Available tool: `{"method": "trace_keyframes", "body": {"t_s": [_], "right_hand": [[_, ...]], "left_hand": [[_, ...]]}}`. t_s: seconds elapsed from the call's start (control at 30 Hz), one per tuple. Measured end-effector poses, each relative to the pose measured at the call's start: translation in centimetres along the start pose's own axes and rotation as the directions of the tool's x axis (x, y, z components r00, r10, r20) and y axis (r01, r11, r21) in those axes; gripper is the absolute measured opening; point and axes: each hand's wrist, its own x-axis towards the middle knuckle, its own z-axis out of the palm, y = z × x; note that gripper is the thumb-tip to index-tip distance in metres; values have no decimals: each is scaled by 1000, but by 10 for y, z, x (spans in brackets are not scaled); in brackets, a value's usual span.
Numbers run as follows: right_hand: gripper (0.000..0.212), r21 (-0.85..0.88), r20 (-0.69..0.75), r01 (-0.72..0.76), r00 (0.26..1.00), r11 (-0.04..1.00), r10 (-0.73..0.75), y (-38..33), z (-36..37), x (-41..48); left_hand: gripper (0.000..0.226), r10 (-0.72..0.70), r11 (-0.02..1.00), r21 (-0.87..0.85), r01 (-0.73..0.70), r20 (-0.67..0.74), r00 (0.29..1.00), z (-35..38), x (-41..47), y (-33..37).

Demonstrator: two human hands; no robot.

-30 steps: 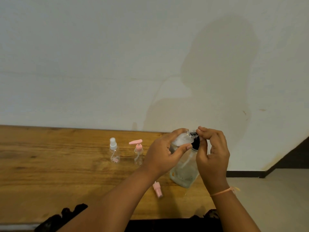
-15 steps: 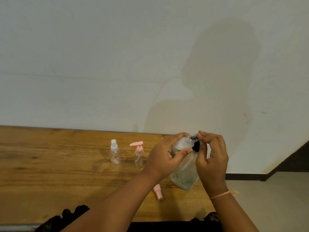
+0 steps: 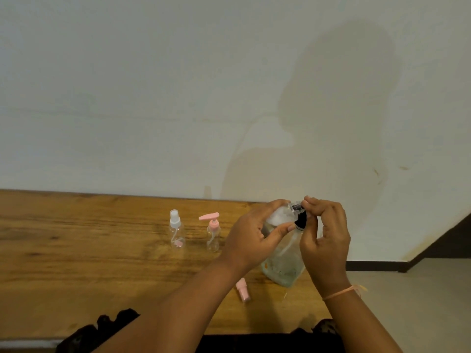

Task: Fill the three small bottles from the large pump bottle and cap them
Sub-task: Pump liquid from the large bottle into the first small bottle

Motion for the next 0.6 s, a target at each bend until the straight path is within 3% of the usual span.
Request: {"method": "trace_keyframes", "body": {"t_s": [0.6], "right_hand": [[20,17,-14,-28,999,999,28,-7,-1,2]], "left_hand": [[46,12,1000,-9,-13,-5,1000,-3,0,3]]}}
